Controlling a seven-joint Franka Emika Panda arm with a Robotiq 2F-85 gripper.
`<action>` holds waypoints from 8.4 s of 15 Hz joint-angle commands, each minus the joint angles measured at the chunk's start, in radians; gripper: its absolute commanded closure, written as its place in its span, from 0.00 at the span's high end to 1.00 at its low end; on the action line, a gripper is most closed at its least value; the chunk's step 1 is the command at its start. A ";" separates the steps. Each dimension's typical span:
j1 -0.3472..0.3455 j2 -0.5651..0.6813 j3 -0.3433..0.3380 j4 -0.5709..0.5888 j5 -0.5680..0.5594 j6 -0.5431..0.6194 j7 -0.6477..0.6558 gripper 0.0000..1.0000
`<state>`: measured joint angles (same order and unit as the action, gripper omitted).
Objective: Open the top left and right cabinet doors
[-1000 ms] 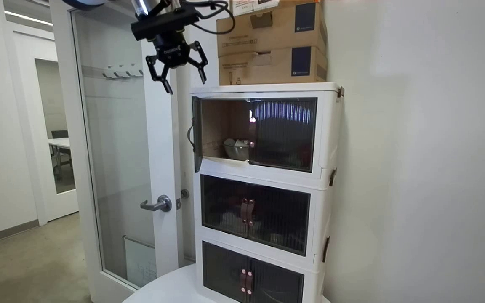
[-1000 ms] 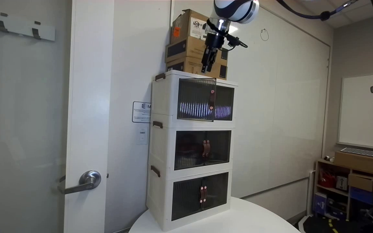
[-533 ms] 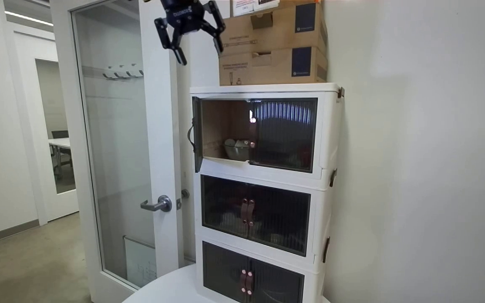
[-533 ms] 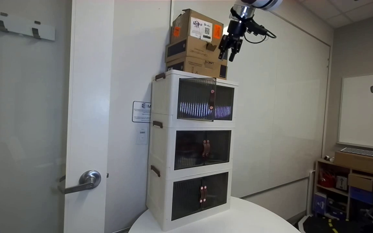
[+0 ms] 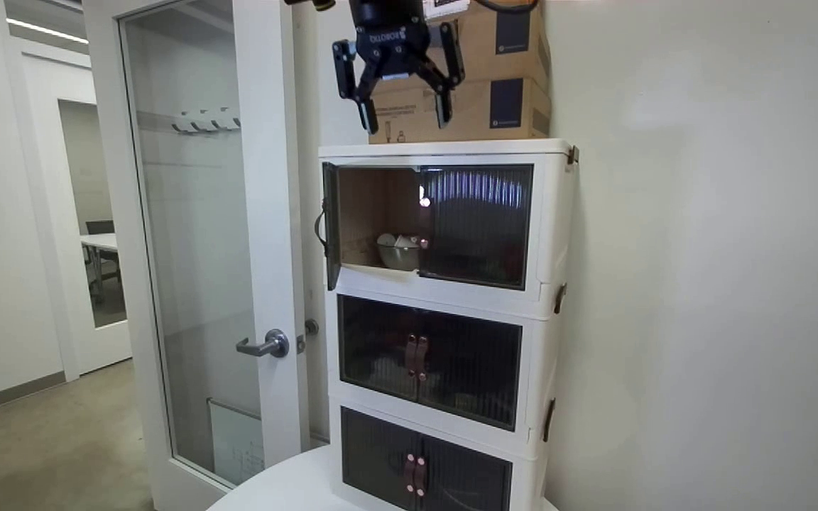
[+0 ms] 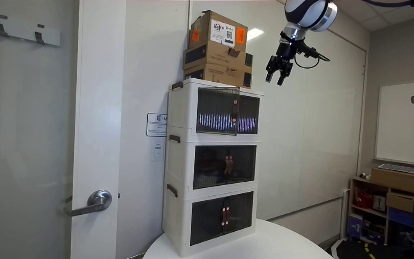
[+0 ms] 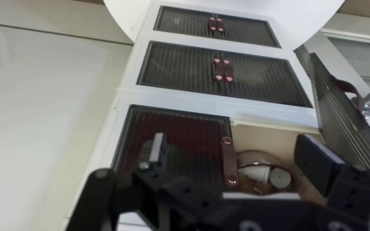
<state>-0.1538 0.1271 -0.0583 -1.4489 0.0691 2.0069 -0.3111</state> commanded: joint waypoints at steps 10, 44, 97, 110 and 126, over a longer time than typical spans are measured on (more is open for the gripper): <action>-0.009 0.047 -0.014 0.014 0.016 -0.017 -0.077 1.00; -0.206 0.346 0.080 0.238 0.735 -0.043 -0.883 1.00; -0.240 0.620 0.202 0.370 0.979 0.054 -1.076 1.00; -0.233 0.566 0.227 0.348 0.994 0.111 -1.118 1.00; -0.216 0.500 0.241 0.254 1.017 0.142 -1.100 1.00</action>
<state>-0.3731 0.6475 0.1840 -1.1416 1.0728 2.1033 -1.3989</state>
